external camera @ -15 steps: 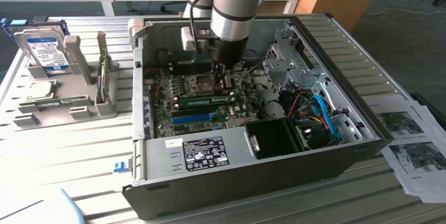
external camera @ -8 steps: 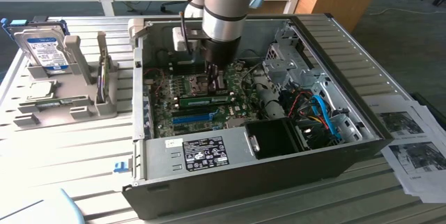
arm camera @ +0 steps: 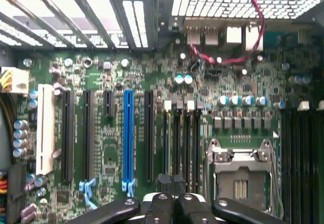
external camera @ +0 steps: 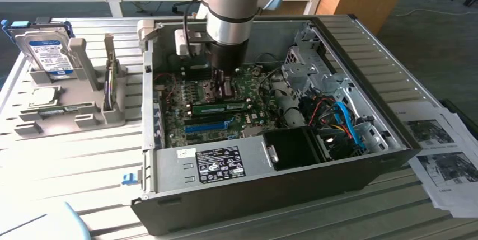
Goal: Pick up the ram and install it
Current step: 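Press down the ram until it locks into place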
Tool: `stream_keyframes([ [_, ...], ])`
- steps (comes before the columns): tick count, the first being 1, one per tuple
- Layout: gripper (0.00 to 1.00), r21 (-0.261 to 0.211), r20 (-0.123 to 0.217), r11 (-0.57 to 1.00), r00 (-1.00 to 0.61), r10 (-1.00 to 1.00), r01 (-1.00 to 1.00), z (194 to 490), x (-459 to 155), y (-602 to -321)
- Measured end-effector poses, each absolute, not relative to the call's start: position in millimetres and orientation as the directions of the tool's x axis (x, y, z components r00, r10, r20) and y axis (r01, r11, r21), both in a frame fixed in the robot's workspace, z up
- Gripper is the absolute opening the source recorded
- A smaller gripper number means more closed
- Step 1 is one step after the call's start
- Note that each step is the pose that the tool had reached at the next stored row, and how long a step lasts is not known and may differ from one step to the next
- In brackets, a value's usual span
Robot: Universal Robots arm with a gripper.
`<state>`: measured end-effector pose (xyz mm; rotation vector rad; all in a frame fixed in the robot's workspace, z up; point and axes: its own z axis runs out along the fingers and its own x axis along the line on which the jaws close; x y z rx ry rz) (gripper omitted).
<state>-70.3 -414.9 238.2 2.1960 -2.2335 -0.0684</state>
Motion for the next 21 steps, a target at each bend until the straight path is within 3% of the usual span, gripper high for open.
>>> stream_keyframes([
  [21,0.09,0.037,-0.027,0.016,-0.017,-0.999,-0.999,238.2,-80.7,-417.4],
])
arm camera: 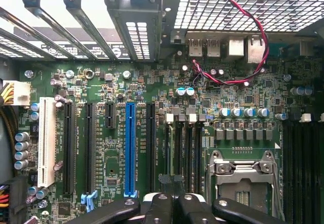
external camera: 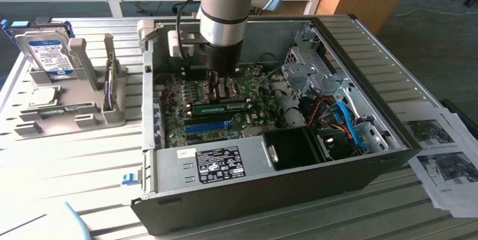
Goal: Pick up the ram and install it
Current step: 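Press down the ram until it locks into place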
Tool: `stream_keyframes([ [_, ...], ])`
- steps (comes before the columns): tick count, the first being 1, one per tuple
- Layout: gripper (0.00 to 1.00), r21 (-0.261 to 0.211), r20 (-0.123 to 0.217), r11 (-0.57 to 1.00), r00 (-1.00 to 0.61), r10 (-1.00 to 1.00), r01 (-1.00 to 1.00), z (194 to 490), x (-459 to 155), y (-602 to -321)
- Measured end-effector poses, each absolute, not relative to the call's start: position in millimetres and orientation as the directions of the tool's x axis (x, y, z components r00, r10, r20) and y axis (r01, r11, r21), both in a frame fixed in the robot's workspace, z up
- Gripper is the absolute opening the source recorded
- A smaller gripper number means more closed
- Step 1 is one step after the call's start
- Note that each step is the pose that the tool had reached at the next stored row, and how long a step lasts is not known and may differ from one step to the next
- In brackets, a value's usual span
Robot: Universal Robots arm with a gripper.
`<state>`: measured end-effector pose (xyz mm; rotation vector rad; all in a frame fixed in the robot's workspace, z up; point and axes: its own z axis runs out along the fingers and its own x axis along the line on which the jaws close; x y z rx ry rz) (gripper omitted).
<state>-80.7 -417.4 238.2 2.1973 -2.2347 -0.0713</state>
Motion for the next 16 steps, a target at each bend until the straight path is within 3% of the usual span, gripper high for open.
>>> stream_keyframes([
  [16,0.09,0.037,-0.027,0.016,-0.017,-0.999,-0.999,232.2,-80.8,-417.5],
])
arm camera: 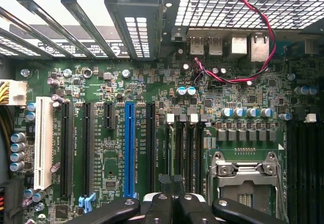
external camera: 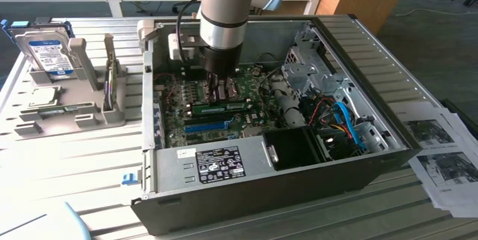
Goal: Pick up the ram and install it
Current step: 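Press down the ram until it locks into place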
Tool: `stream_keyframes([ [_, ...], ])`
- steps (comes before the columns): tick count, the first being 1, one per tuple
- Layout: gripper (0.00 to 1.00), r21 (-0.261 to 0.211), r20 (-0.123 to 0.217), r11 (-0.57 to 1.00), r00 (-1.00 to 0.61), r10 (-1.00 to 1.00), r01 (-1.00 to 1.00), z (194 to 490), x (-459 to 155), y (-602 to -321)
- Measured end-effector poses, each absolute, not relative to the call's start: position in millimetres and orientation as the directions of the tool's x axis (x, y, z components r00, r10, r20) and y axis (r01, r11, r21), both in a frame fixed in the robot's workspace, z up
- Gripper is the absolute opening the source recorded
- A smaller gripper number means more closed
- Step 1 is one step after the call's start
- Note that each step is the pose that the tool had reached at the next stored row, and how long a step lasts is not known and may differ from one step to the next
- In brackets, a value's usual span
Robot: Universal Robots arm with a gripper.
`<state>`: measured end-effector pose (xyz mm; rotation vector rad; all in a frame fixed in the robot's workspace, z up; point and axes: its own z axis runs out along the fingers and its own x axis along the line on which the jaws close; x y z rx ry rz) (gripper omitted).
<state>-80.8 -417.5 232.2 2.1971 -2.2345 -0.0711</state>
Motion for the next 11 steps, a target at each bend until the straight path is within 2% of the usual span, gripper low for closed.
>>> stream_keyframes([
  [11,0.09,0.037,-0.027,0.016,-0.017,-0.999,-0.999,229.9,-80.7,-417.5],
])
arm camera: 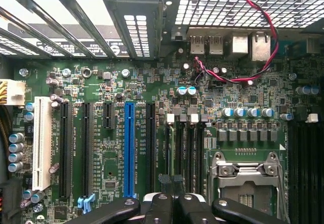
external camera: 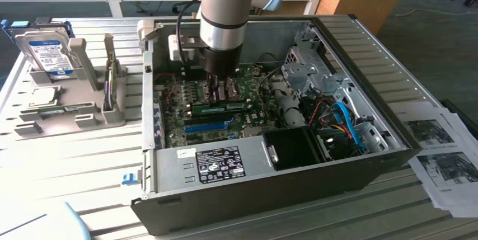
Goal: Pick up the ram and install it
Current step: 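Press down the ram until it locks into place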
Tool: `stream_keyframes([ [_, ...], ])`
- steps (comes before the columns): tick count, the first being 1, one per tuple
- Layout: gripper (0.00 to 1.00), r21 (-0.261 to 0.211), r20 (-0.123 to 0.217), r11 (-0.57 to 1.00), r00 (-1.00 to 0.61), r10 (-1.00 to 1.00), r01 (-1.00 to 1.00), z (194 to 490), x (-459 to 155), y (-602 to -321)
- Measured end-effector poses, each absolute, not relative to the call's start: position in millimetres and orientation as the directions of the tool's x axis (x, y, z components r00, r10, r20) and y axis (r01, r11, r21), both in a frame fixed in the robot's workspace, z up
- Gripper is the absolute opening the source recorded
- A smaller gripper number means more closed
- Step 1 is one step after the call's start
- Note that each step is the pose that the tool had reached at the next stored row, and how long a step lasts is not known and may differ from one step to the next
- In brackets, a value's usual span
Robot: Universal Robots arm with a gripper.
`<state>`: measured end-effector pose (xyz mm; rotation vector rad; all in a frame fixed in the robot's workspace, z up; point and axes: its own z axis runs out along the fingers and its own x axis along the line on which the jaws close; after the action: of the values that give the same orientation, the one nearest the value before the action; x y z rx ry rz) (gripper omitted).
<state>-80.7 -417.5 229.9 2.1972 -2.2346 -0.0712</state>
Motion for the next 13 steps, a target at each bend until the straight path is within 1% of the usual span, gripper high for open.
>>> stream_keyframes([
  [13,0.09,0.037,-0.027,0.016,-0.017,-0.999,-0.999,226.7,-80.7,-417.5],
])
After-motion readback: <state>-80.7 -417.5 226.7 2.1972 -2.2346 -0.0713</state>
